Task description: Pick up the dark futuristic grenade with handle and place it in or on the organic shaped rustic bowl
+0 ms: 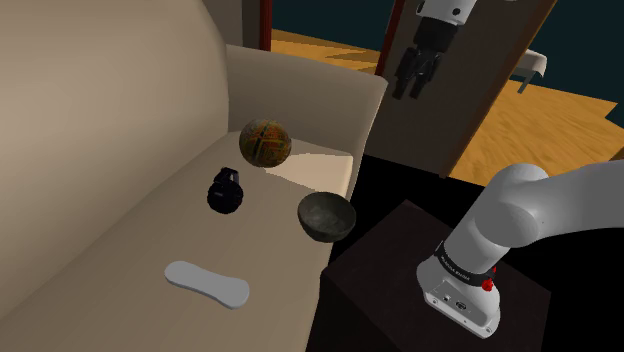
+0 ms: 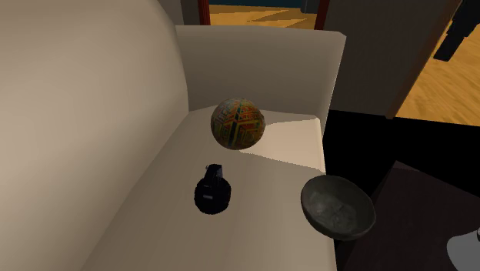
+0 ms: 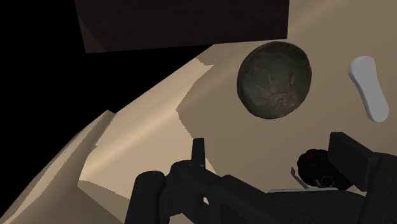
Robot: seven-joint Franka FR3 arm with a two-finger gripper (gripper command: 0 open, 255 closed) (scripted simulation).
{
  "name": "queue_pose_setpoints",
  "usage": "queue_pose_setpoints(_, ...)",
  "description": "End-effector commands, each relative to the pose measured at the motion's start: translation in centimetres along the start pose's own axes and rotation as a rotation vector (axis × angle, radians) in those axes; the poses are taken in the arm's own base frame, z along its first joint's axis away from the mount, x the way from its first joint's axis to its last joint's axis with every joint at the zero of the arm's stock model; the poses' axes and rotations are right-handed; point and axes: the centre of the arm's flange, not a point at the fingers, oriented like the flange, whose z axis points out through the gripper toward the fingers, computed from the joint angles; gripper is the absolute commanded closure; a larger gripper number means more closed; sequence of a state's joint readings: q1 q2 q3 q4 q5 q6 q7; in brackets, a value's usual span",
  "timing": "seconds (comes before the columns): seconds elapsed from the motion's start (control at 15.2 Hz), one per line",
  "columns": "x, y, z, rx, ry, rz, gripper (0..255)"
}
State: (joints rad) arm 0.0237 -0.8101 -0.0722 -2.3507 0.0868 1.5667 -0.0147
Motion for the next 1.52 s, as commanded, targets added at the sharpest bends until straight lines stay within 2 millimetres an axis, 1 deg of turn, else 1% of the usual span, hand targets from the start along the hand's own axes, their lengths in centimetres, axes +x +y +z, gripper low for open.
queue_pose_setpoints(0.0,0.0,0.0,0.0,0.000,0.000,0.000,0)
queue_pose_setpoints(0.73,6.6,-11.4,8.0,-0.077,-0.001,0.130,0)
queue_pose_setpoints(1.12,10.8,-17.0,12.7,-0.119,-0.001,0.201,0)
queue_pose_setpoints(1.45,14.6,-21.2,16.9,-0.154,-0.001,0.261,0)
